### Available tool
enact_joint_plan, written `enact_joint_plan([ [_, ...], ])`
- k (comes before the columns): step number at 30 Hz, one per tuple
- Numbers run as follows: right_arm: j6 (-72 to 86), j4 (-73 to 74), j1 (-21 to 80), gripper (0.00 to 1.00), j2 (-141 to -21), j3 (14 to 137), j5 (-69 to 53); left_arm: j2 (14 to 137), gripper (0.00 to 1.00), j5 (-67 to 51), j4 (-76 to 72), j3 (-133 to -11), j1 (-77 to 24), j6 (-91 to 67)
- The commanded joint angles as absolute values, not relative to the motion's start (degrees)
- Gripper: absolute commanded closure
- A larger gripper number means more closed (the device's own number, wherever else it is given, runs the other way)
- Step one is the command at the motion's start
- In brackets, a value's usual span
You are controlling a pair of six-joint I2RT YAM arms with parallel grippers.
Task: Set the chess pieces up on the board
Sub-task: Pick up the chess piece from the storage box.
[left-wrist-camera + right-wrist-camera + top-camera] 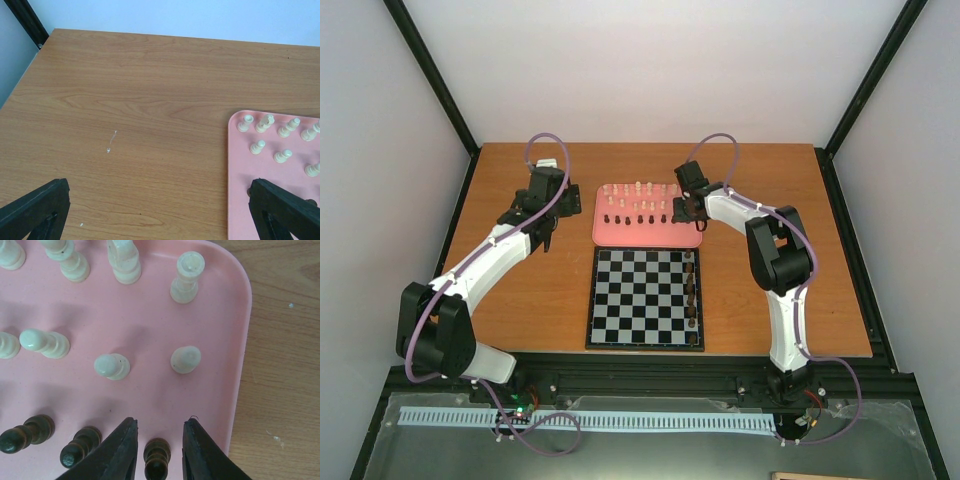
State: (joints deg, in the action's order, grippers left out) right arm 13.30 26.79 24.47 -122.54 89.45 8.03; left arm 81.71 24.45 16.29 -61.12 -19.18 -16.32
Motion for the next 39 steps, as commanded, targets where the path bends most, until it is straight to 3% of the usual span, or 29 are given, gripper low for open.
enact_joint_plan([
  [1, 13.5, 26.7, 24.1, 0.73, -122.7, 88.8, 7.6, 82.2, 0.00, 25.3, 15.1, -63.0, -19.1, -16.3],
  [15, 13.6, 27.0, 24.1, 0.76, -123.5, 89.3, 7.3, 82.2, 0.00, 25.4, 15.0, -62.9, -19.1, -16.4],
  [27, 13.7, 26.9, 24.1, 0.92, -122.8, 88.8, 8.2, 82.2, 0.00, 25.5, 15.1, -62.8, -19.1, -16.5],
  [39, 14.6, 27.3, 27.7, 0.93, -106.4, 81.8, 7.1, 82.4, 0.00, 25.2, 15.2, -63.1, -19.1, -16.4],
])
